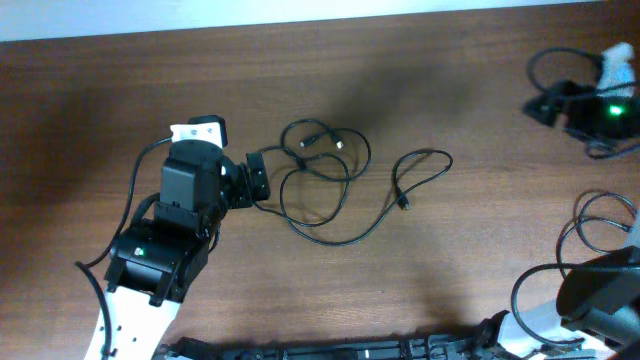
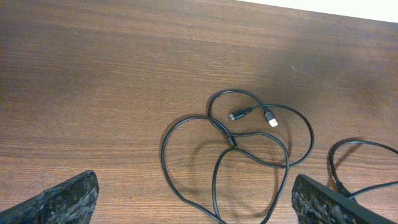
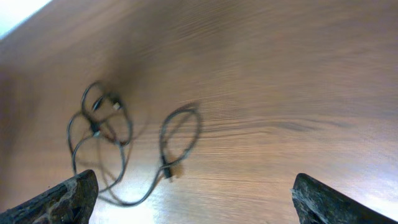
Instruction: Untangle cables
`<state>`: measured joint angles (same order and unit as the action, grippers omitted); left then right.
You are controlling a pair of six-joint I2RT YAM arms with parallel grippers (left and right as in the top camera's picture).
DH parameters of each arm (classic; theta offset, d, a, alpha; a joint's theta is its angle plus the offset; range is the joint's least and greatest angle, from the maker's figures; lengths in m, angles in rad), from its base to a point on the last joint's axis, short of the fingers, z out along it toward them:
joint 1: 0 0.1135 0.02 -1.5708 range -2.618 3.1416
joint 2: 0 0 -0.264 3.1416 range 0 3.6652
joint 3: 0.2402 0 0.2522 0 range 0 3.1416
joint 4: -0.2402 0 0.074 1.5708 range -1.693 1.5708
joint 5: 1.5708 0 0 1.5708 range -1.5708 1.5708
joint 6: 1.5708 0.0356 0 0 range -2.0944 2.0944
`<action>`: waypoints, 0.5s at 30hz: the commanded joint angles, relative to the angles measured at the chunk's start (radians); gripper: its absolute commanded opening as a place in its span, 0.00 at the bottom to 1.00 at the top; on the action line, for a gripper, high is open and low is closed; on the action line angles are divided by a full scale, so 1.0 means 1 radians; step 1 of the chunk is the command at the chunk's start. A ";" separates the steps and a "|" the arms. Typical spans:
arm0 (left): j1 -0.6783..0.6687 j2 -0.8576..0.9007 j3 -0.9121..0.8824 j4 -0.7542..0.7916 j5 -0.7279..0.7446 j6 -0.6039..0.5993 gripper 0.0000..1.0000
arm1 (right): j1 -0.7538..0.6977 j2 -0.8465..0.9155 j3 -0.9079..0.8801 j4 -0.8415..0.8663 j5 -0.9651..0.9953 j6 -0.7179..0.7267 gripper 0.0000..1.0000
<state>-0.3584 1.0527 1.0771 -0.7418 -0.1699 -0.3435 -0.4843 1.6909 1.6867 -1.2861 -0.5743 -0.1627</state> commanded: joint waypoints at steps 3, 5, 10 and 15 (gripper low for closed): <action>0.002 -0.007 0.002 0.002 -0.014 0.000 0.99 | 0.227 0.005 -0.034 0.027 0.016 -0.017 0.99; 0.002 -0.007 0.002 0.002 -0.014 0.000 0.99 | 0.305 0.005 -0.077 0.053 0.033 -0.024 0.99; 0.002 -0.007 0.002 0.002 -0.014 0.000 0.99 | 0.497 0.005 -0.244 0.158 0.032 -0.148 0.99; 0.002 -0.007 0.002 -0.001 -0.014 0.000 0.99 | 0.661 0.006 -0.412 0.378 0.028 0.003 0.99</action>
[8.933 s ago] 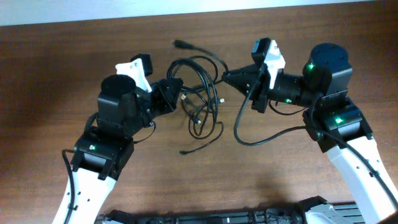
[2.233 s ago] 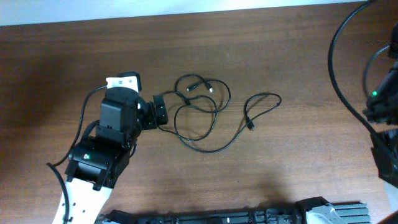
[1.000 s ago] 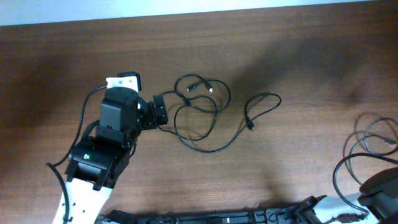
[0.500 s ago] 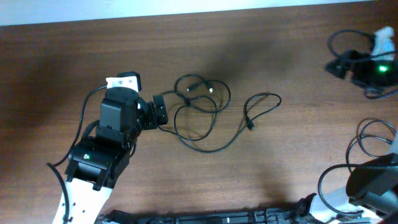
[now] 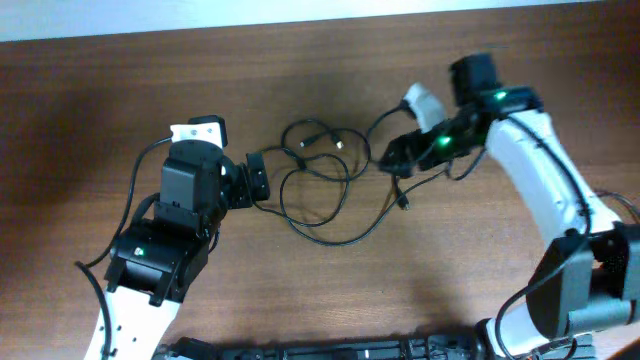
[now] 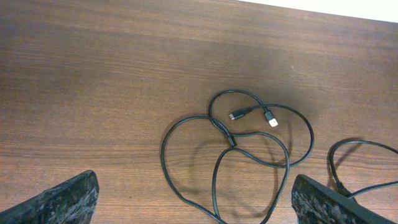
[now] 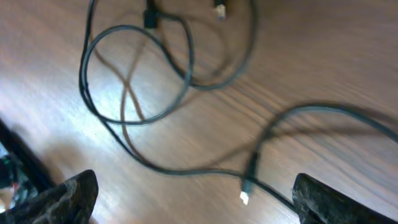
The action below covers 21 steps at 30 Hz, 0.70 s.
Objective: Untangle cables
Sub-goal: 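Move the right gripper back to the center cables and grasp one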
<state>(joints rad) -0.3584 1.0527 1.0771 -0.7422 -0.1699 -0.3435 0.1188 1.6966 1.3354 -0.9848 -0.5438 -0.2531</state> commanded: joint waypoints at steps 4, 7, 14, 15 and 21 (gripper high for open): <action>0.002 -0.007 0.002 0.000 -0.014 0.000 0.99 | 0.172 0.001 -0.135 0.210 -0.002 0.311 0.99; 0.002 -0.007 0.002 0.000 -0.014 0.000 0.99 | 0.253 0.001 -0.158 0.251 -0.001 0.366 0.99; 0.002 -0.007 0.002 -0.001 -0.014 0.000 0.99 | 0.397 0.020 -0.159 0.287 0.088 0.207 0.99; 0.002 -0.007 0.002 0.000 -0.014 0.000 0.99 | 0.409 0.027 -0.159 0.294 0.088 0.179 0.99; 0.002 -0.007 0.002 0.000 -0.014 0.000 0.99 | 0.485 0.150 -0.159 0.350 0.070 0.040 0.99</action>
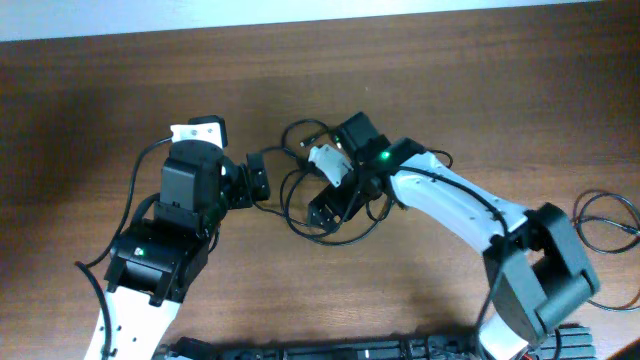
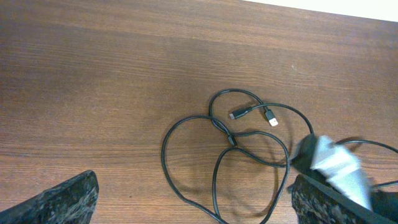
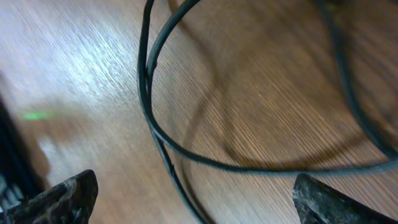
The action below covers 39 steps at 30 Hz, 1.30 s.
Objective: Untangle cables
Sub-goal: 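Move the right gripper back to the center cables and grasp one, then lift the grasped cable with the right gripper and pull it to the right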
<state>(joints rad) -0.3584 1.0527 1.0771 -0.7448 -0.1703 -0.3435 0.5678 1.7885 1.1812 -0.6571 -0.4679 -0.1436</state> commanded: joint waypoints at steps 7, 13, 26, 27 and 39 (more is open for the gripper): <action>0.002 -0.007 0.002 0.002 -0.013 0.000 0.99 | 0.100 0.101 -0.005 0.049 -0.063 -0.193 0.90; 0.002 -0.007 0.002 0.002 -0.013 0.000 0.99 | 0.100 0.133 -0.005 0.072 -0.063 -0.245 0.70; 0.002 -0.007 0.002 0.002 -0.013 0.000 0.99 | 0.100 0.151 -0.005 0.113 -0.063 -0.245 0.04; 0.002 -0.007 0.002 0.002 -0.013 0.000 0.99 | 0.100 0.151 -0.005 0.113 -0.063 -0.245 0.04; 0.002 -0.007 0.002 0.002 -0.013 0.000 0.99 | -0.083 -0.063 0.220 -0.142 -0.063 -0.214 0.04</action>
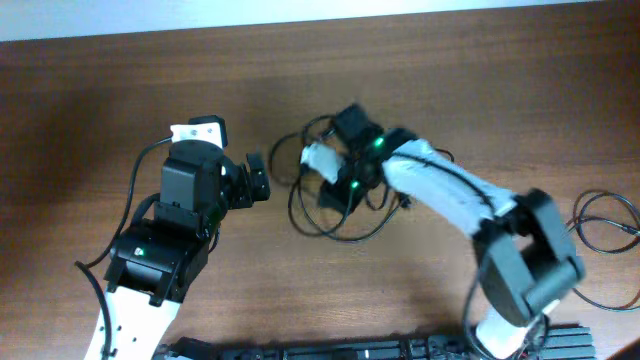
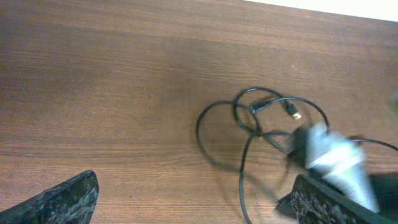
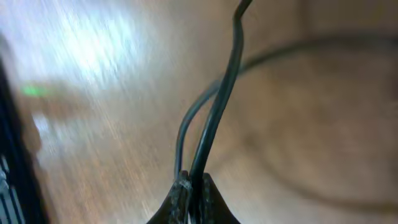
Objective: Untangle cables
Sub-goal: 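Lift the grasped cable with the right gripper and pull it to the right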
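Note:
A thin black cable (image 1: 318, 215) lies in tangled loops at the middle of the brown table, with its plug ends (image 2: 292, 113) near the top loop. My right gripper (image 3: 191, 186) is shut on a strand of the cable (image 3: 217, 112); the strand rises from between its fingertips. In the overhead view the right gripper (image 1: 335, 195) sits in the middle of the loops. My left gripper (image 2: 194, 202) is open, left of the tangle (image 2: 249, 124) and above the table, holding nothing; it shows at the tangle's left edge (image 1: 256, 185) in the overhead view.
The brown wooden table (image 1: 80, 120) fills the scene. Another black cable coil (image 1: 605, 225) lies at the right edge. A dark strip (image 1: 350, 350) runs along the table's front edge.
My right gripper was open over the lower loops; now it is shut on a cable strand. The tangle has shifted right and bunched up, away from my left gripper, which has stayed put.
At first my right arm was at the far right, away from the spread loops. Then it was over the right loop, then open low over the lower loops. Now it grips a strand and the loops have drawn together. My left gripper stayed open throughout.

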`<state>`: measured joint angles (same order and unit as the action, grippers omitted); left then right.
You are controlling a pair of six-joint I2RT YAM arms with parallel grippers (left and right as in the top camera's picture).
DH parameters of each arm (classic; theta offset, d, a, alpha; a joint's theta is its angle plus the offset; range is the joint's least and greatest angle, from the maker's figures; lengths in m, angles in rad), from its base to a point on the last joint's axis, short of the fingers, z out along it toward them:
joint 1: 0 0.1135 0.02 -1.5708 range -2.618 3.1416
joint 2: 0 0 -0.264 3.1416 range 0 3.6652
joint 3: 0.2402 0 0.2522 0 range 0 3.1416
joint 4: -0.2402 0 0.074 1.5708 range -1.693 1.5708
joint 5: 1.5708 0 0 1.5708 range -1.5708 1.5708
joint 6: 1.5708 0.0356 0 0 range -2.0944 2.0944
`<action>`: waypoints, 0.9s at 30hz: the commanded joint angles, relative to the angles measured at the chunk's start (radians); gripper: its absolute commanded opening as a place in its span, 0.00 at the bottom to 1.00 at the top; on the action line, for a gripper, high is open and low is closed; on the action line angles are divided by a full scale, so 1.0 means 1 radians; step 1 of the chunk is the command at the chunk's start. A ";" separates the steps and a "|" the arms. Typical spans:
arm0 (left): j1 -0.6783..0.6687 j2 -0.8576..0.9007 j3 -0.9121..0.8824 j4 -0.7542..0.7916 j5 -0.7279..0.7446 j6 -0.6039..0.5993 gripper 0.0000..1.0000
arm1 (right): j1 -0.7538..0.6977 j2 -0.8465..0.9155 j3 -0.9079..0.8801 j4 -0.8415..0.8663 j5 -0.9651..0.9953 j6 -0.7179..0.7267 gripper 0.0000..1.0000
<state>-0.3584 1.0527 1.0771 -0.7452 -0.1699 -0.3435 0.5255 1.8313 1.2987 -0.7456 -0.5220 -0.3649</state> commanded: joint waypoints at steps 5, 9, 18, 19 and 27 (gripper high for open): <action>0.002 -0.007 0.002 0.002 -0.014 0.000 0.99 | -0.131 -0.284 0.362 -0.136 0.022 0.007 0.04; 0.002 -0.007 0.002 0.002 -0.014 0.000 0.99 | -0.165 -0.365 0.524 -0.117 0.166 0.026 0.04; 0.002 -0.007 0.002 0.002 -0.014 0.000 0.99 | -0.287 -0.424 0.621 0.153 0.681 0.112 0.04; 0.002 -0.007 0.002 0.002 -0.014 0.000 0.99 | -0.314 -0.423 0.621 0.156 0.708 0.113 0.04; 0.002 -0.007 0.002 0.002 -0.014 0.000 0.99 | -0.605 -0.381 0.621 -0.003 0.721 0.204 0.04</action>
<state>-0.3584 1.0527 1.0771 -0.7448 -0.1699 -0.3435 0.0063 1.4250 1.9057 -0.7136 0.1730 -0.2283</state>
